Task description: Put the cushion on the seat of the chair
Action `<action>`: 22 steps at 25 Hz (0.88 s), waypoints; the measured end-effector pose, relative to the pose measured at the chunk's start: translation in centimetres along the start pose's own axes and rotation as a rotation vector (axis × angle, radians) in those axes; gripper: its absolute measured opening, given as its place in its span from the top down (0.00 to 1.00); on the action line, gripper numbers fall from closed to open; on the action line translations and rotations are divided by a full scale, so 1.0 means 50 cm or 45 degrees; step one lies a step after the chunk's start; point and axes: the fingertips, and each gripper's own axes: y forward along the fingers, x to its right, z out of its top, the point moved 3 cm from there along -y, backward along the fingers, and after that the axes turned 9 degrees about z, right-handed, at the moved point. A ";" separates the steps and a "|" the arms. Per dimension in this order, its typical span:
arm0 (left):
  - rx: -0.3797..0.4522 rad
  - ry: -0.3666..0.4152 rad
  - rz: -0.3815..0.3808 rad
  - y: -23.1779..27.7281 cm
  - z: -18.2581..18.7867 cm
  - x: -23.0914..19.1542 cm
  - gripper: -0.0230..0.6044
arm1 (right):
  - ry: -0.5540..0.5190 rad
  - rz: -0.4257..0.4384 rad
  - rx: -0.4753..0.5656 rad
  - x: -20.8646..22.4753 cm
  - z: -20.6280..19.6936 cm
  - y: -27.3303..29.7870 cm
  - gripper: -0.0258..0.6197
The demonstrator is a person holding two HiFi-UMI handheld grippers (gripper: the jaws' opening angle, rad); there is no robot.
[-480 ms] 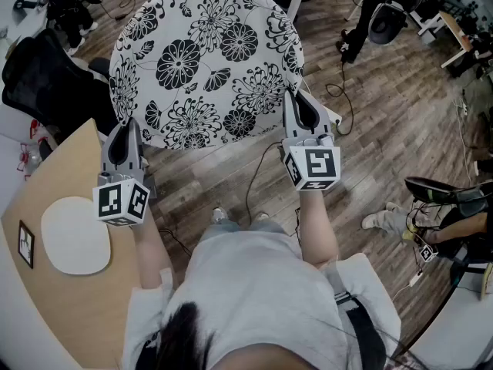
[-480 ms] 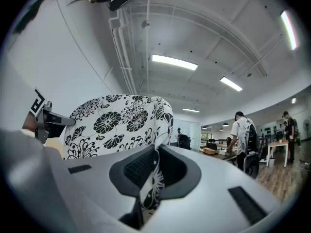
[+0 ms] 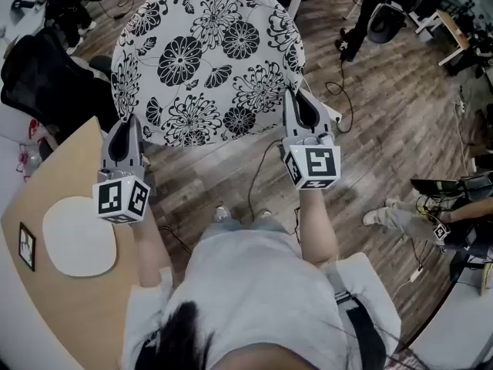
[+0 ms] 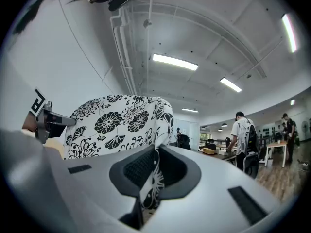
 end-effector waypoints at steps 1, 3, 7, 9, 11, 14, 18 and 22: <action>-0.002 -0.002 0.002 0.001 0.000 -0.001 0.93 | 0.002 -0.001 -0.005 0.001 0.000 0.001 0.92; -0.003 -0.003 0.001 -0.001 0.002 -0.002 0.93 | 0.013 -0.007 -0.013 0.001 -0.002 0.000 0.92; 0.010 0.008 -0.032 -0.003 0.008 -0.001 0.93 | 0.027 -0.031 -0.016 -0.006 -0.001 -0.008 0.92; 0.023 0.014 -0.034 0.000 0.010 -0.002 0.93 | 0.020 -0.032 -0.018 -0.005 0.002 -0.002 0.92; 0.026 0.005 -0.021 0.001 0.003 -0.005 0.93 | 0.018 -0.022 -0.025 -0.002 0.001 0.004 0.92; 0.014 -0.010 -0.025 0.006 -0.011 -0.008 0.93 | 0.014 -0.028 -0.029 0.001 -0.003 0.003 0.92; 0.007 -0.019 -0.023 0.006 -0.010 -0.007 0.93 | 0.027 -0.024 -0.015 0.005 -0.002 0.005 0.92; 0.008 -0.018 -0.023 0.007 -0.005 -0.005 0.93 | 0.038 -0.026 -0.006 0.010 0.002 0.005 0.92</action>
